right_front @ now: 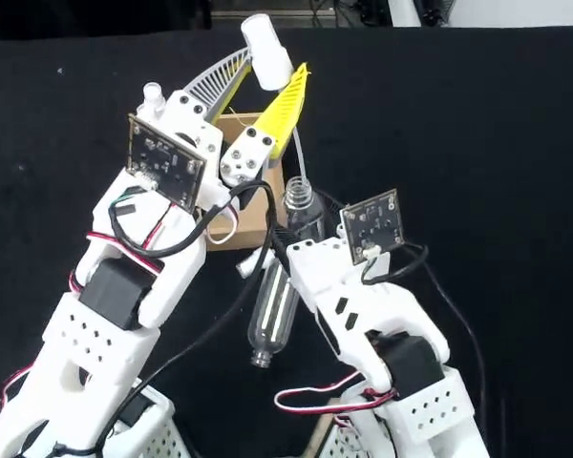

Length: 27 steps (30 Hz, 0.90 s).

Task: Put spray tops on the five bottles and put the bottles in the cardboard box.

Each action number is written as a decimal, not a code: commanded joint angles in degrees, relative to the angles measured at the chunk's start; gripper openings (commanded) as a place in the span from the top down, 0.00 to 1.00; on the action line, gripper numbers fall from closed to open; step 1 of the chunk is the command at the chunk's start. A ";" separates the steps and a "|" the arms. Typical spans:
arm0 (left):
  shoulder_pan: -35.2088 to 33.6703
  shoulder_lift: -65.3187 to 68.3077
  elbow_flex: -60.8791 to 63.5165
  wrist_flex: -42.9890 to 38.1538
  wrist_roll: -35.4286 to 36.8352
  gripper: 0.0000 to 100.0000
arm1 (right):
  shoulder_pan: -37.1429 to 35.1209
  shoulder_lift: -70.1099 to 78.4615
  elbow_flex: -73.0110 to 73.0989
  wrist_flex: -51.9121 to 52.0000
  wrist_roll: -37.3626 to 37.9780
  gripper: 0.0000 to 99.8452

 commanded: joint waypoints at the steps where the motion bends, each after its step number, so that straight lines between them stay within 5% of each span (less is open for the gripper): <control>1: 0.22 -1.41 -4.18 3.43 -0.53 0.97 | -0.70 -1.71 -0.48 -1.67 0.09 0.99; 27: -3.30 5.89 -7.25 3.34 -1.05 0.97 | -0.70 -1.71 -0.48 -1.67 0.09 0.99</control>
